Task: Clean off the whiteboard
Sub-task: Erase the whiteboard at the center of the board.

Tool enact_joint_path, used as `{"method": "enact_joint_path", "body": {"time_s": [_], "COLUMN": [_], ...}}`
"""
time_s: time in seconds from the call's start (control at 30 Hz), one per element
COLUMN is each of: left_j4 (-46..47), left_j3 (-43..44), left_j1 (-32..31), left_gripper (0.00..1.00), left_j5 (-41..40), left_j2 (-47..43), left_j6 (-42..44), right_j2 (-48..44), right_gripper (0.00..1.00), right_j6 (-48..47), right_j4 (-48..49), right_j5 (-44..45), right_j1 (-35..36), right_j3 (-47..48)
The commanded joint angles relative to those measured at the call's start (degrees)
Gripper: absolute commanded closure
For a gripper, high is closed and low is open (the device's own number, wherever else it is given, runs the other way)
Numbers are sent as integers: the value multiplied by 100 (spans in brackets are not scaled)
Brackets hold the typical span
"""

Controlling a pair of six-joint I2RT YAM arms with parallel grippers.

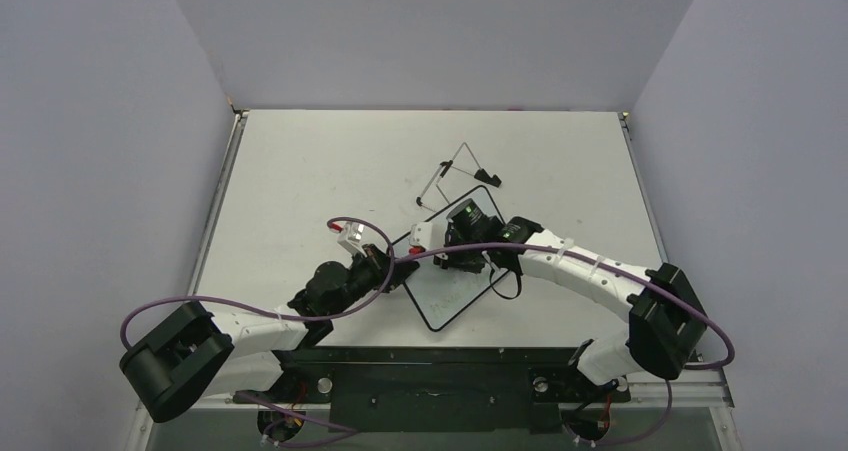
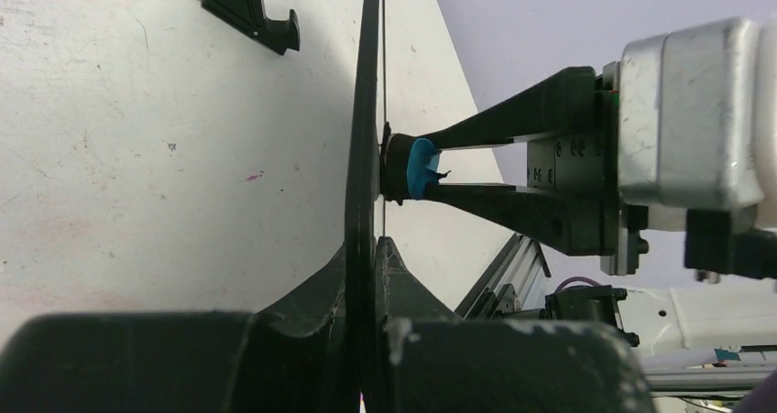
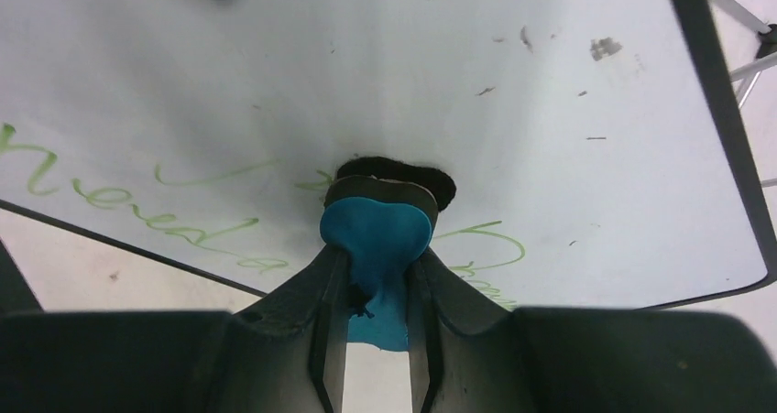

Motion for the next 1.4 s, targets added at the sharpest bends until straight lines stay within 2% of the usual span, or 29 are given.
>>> {"method": "enact_joint_path", "body": {"time_s": [0.0, 0.13, 0.27, 0.37, 0.43, 0.57, 0.63, 0.73, 0.9, 1.0, 1.17, 1.3, 1.37], "left_j4": [751, 757, 749, 720, 698, 705, 718, 768, 721, 660, 640, 667, 656], "left_j3": [209, 283, 240, 196, 217, 246, 239, 215, 200, 179, 212, 287, 316], "left_j1": [-39, -37, -37, -37, -35, -35, -35, -39, -38, -42, -38, -35, -38], "left_gripper": [100, 100, 100, 100, 100, 100, 100, 100, 100, 100, 100, 100, 100], "left_j5": [262, 311, 293, 262, 259, 325, 335, 355, 367, 375, 410, 454, 470], "left_j2": [-201, -193, -281, -346, -347, -296, -264, -244, -325, -376, -331, -237, -207], "left_j6": [-104, -118, -150, -153, -145, -153, -161, -176, -180, -185, -189, -173, -164], "right_j2": [-190, -144, -89, -147, -215, -348, -337, -231, -83, -117, -136, -144, -116], "right_gripper": [100, 100, 100, 100, 100, 100, 100, 100, 100, 100, 100, 100, 100], "right_j6": [-678, -1367, -1549, -1071, -658, -214, -284, -788, -1433, -1022, 131, -36, -476], "right_j4": [-379, -911, -1167, -780, -96, 314, 183, -378, -1094, -651, 218, 285, -271], "right_j5": [-230, -508, -892, -529, -45, 571, 629, 128, -466, -459, 590, 813, 454], "right_j1": [174, 810, 989, 932, 742, 176, 145, 279, 979, 1022, 716, 542, 553], "right_j3": [-192, -332, -186, -166, -257, -344, -349, -230, -178, -97, 46, -69, -48]}}
